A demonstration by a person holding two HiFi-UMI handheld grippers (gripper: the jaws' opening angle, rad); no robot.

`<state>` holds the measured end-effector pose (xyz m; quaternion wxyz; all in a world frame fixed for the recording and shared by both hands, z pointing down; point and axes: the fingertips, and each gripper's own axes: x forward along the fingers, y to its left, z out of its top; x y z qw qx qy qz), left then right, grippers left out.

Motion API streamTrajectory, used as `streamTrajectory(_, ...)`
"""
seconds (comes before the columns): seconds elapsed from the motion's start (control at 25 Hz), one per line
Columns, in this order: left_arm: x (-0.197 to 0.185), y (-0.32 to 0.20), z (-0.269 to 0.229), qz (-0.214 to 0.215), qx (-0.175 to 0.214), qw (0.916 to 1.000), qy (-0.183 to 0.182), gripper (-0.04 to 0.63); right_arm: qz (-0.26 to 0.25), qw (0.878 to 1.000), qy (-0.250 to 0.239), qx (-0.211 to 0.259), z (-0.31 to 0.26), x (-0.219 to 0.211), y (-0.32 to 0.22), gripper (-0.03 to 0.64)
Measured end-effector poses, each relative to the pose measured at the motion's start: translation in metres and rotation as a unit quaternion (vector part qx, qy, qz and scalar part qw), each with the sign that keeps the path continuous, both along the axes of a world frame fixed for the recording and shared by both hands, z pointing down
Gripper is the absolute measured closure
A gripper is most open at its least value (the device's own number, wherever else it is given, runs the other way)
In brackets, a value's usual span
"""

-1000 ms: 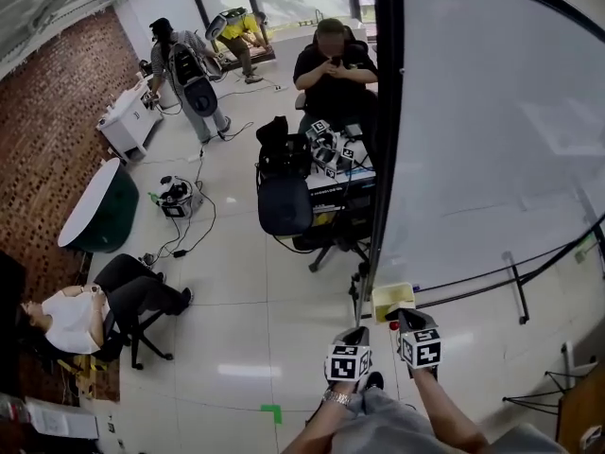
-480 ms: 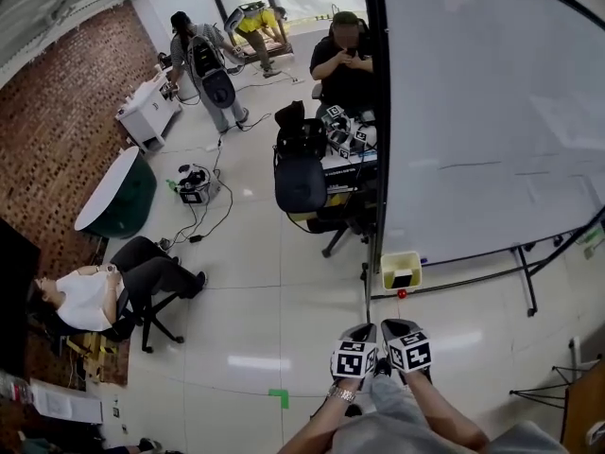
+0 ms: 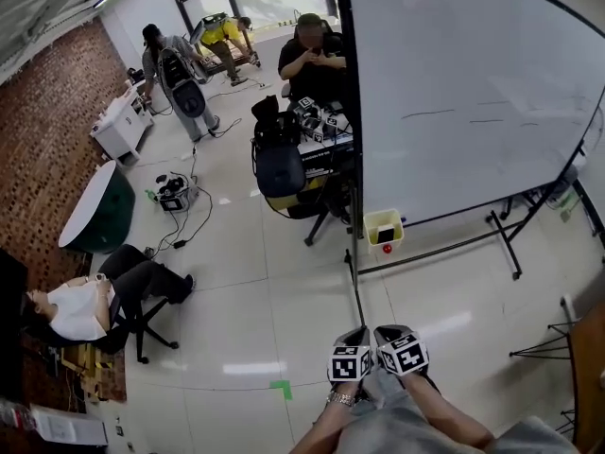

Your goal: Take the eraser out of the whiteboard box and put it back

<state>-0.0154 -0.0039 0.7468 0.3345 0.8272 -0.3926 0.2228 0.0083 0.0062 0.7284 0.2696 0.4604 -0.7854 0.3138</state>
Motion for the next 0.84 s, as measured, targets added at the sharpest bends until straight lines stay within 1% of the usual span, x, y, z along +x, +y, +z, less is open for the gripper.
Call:
streamTrajectory(0.16, 0.008, 0.0, -0.022, 0.002, 0.026, 0.9996, 0.009, 0.589, 0.02, 1.0, -0.016, 0.001, -0.008, 0.012, 0.001, 0.614)
streamTrajectory(0.4, 0.017, -0.02, -0.055, -0.009, 0.062, 0.998, 0.011, 0.589, 0.014, 0.999, -0.036, 0.022, -0.035, 0.017, -0.021, 0.614)
streamTrajectory(0.56, 0.029, -0.029, -0.061, -0.015, 0.068, 0.9975, 0.011, 0.589, 0.0, 0.999, -0.04, 0.012, -0.034, 0.02, -0.023, 0.614)
streamTrajectory(0.68, 0.042, -0.034, -0.069, -0.012, 0.076, 0.9969, 0.012, 0.589, 0.002, 0.999, -0.044, 0.008, -0.033, 0.031, -0.024, 0.614)
streamTrajectory(0.84, 0.07, -0.033, -0.08, -0.006, 0.089, 0.9955, 0.033, 0.589, 0.003, 0.999, -0.054, 0.009, -0.037, 0.051, -0.019, 0.612)
